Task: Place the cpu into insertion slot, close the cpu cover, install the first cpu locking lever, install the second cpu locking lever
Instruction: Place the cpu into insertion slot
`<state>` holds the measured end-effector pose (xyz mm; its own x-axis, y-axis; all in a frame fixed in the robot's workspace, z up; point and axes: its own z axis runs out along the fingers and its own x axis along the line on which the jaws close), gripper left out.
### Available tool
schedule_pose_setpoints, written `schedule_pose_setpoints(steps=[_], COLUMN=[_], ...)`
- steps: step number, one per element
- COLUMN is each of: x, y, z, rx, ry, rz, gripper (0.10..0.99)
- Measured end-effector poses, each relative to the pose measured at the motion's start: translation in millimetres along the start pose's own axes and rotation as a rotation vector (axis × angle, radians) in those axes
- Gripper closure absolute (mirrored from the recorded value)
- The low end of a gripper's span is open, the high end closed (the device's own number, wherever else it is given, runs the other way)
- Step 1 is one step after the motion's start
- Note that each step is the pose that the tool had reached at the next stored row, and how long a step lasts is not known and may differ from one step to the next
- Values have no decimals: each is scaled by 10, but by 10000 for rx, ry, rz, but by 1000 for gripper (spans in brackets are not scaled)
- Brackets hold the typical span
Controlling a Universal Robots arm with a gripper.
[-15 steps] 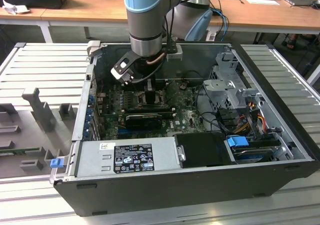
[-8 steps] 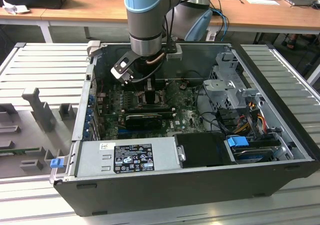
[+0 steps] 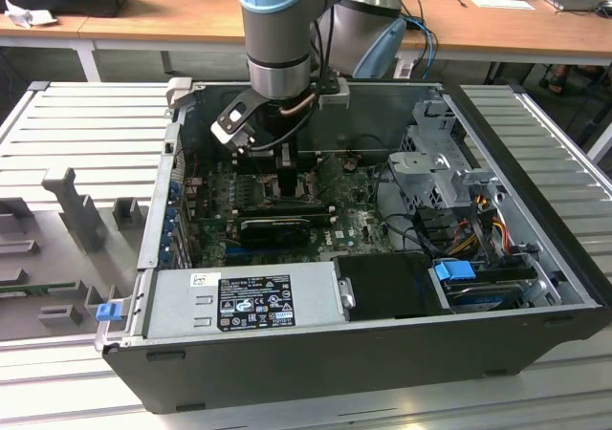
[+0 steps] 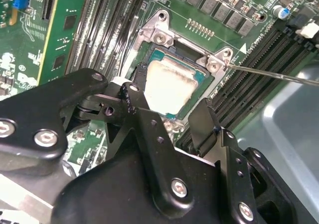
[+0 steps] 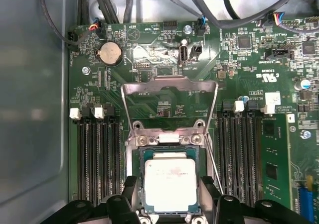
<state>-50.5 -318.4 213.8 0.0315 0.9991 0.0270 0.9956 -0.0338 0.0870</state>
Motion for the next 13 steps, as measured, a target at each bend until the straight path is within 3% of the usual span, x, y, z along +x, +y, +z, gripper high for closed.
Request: schedule_pose_setpoints(steps=[8,11,12,13], x=[5,5,6,6], y=[15,18,19,19], z=[-168,-202,-209,-214], rx=[5,10,9,9], ry=[-3,-11,-12,-12], rz=[-1,-1,-2,-2], gripper=[494,682,682,804])
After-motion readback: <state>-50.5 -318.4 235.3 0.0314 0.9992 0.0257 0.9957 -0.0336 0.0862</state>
